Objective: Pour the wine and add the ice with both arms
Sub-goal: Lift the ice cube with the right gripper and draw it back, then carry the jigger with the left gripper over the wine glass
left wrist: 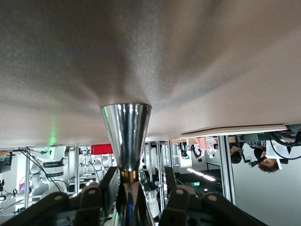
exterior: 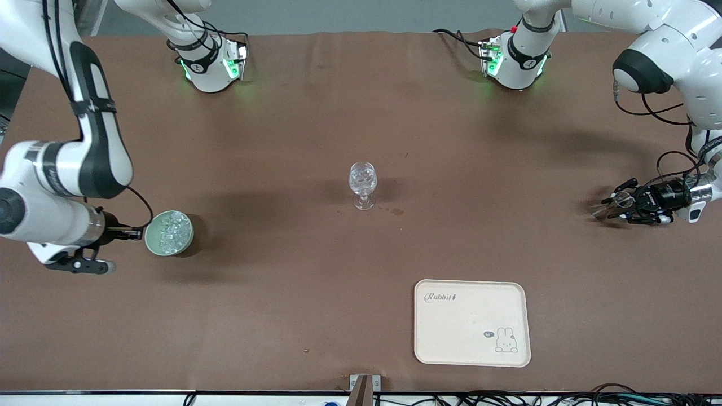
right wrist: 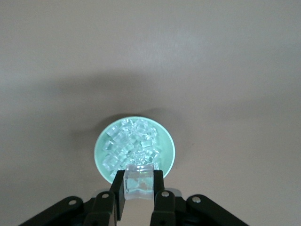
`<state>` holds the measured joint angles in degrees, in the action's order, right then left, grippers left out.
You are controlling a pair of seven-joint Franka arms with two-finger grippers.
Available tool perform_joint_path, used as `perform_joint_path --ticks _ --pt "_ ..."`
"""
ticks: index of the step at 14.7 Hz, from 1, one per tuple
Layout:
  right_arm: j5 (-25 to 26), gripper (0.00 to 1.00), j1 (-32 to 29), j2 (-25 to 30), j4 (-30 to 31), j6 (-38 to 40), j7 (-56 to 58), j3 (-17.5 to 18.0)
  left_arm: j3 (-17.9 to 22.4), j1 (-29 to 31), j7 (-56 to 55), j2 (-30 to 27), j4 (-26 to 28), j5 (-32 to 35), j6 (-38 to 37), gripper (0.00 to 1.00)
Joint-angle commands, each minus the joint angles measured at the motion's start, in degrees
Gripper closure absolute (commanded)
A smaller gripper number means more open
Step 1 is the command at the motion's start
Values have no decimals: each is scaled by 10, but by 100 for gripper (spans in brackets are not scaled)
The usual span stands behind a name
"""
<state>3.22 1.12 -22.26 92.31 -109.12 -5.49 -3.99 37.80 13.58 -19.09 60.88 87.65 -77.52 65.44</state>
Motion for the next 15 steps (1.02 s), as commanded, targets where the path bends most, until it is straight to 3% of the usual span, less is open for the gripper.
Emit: perform_joint_path --ticks 1,2,3,8,9,15 --pt "-10 99 -6 73 13 14 -6 0 3 6 -12 -6 4 -11 -8 67" --pt "-11 100 -11 91 11 26 -6 1 3 10 -16 -6 4 -11 -8 86" --pt "-14 100 -12 107 5 41 -5 1 2 14 -23 -6 5 -11 -11 94" --pt "-30 100 -16 133 -105 173 0 0 2 22 -10 -8 29 -20 -55 93" --pt "-30 100 -16 136 -121 196 0 1 2 23 9 -10 30 -19 -65 98" --pt "-29 100 -9 206 -124 267 -6 7 -6 -15 -37 -61 29 -15 -90 99"
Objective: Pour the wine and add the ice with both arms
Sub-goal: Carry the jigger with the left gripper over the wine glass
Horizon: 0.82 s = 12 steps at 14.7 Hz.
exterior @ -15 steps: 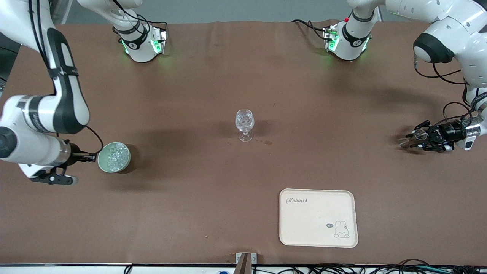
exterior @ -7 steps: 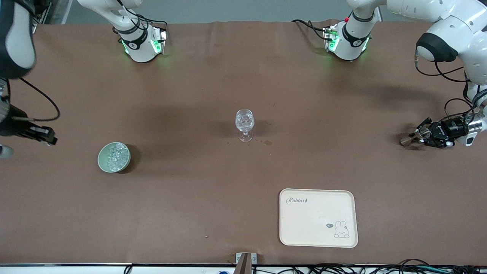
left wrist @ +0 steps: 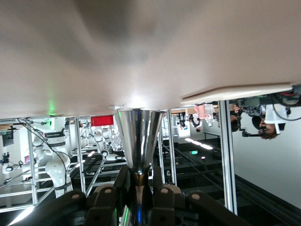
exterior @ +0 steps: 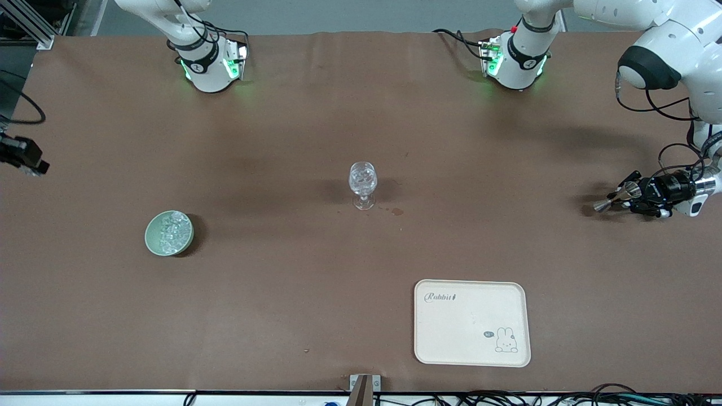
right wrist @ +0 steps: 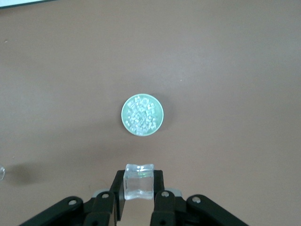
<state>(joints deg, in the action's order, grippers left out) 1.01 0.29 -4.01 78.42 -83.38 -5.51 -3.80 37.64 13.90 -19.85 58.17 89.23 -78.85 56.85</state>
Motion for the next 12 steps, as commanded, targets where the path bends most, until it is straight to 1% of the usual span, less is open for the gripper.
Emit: perform_joint_path --ticks 1,2,4,5,7,8,10,11,12 --pt "-7 100 -1 22 18 9 -6 3 -19 -20 -36 -46 13 5 -5 99" --pt "-7 99 7 22 18 9 -6 -2 -34 -21 -37 -60 8 28 -5 100" --pt "-7 100 26 22 20 9 -6 -25 -77 -24 -41 -89 2 69 2 100" --pt "-7 100 23 22 20 9 -6 -25 -91 -24 -40 -103 4 77 3 100" --pt "-7 99 22 22 20 8 -7 -24 -124 -29 -40 -138 2 120 11 100" --pt "-10 99 22 22 20 8 -7 -25 -144 -34 -48 -165 9 141 35 100" --pt "-11 99 25 22 20 9 -7 -25 -186 -33 -77 -203 45 155 70 99" --pt "-11 99 26 22 20 9 -7 -25 -203 -34 -77 -220 60 173 77 100" --pt "-11 99 27 22 20 9 -7 -25 -232 -34 -85 -243 72 192 93 100"
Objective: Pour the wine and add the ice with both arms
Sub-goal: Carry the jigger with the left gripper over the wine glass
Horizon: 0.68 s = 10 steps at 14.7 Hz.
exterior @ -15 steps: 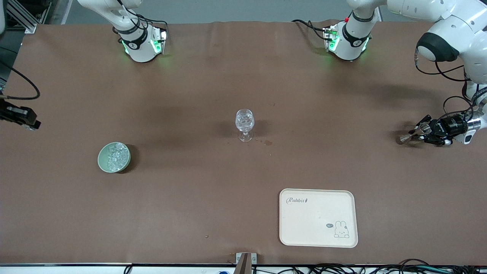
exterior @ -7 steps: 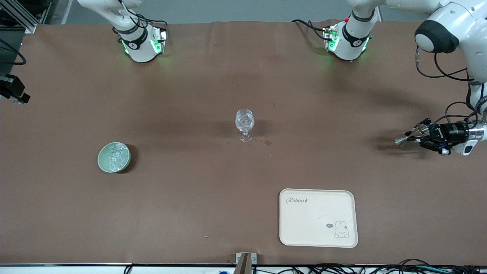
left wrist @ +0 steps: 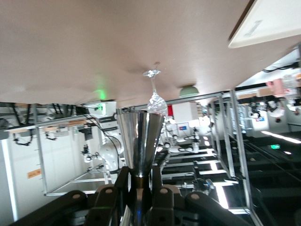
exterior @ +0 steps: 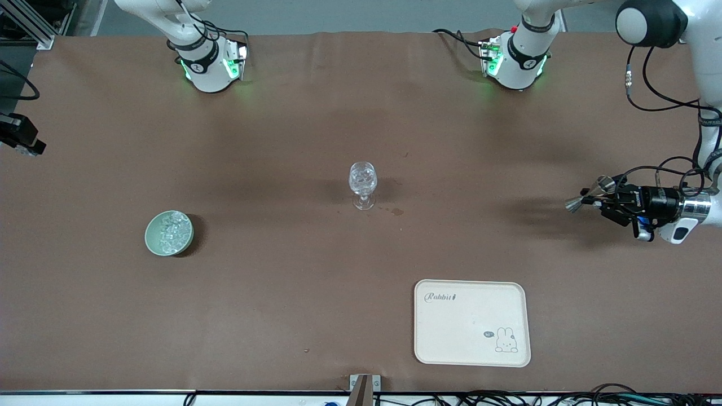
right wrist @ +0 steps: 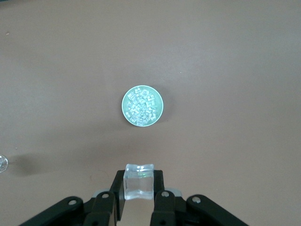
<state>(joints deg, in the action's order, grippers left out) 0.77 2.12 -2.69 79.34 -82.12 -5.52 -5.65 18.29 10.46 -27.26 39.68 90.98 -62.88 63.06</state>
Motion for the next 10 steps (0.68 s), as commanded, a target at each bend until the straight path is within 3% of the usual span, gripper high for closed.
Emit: perform_joint_path --ticks 1,5,10 --pt "-9 99 9 8 11 -3 -6 -7 -59 2 -34 -81 77 37 54 99" --pt "-9 99 8 8 11 -2 0 -7 -149 6 -58 -206 242 48 194 99" --pt "-9 99 7 8 11 -3 1 -7 -276 14 -182 -219 264 36 348 99"
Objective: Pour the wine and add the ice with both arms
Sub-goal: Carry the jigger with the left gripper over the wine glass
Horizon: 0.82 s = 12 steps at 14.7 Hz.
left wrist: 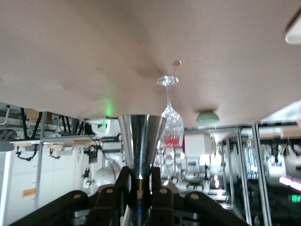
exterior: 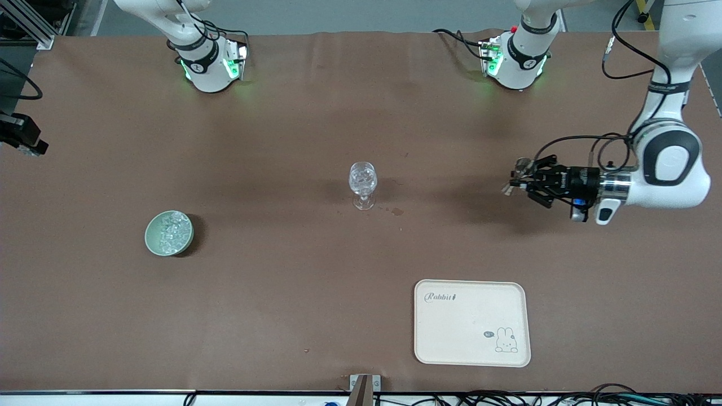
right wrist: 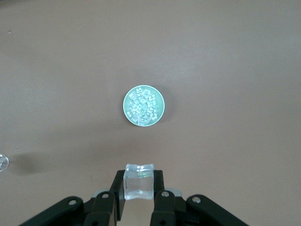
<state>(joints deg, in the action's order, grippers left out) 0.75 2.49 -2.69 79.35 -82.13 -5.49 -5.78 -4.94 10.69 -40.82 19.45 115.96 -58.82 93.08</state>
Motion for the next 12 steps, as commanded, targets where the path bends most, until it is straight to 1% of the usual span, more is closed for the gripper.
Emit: perform_joint_path --ticks 1,3,5,8,12 --pt "-8 99 2 8 11 -3 0 -6 -72 13 -67 -17 16 -7 78 99" --pt "-8 99 1 8 11 -3 1 -6 -132 13 -103 -16 29 -9 160 99" --pt "-8 99 2 8 11 -2 1 -6 -187 16 -134 -14 33 -9 224 99" --pt "-8 99 1 8 11 -3 1 -6 -255 16 -172 -9 32 -9 295 99" --pt "-8 99 0 8 10 -2 1 -6 -327 13 -211 9 26 -9 387 99"
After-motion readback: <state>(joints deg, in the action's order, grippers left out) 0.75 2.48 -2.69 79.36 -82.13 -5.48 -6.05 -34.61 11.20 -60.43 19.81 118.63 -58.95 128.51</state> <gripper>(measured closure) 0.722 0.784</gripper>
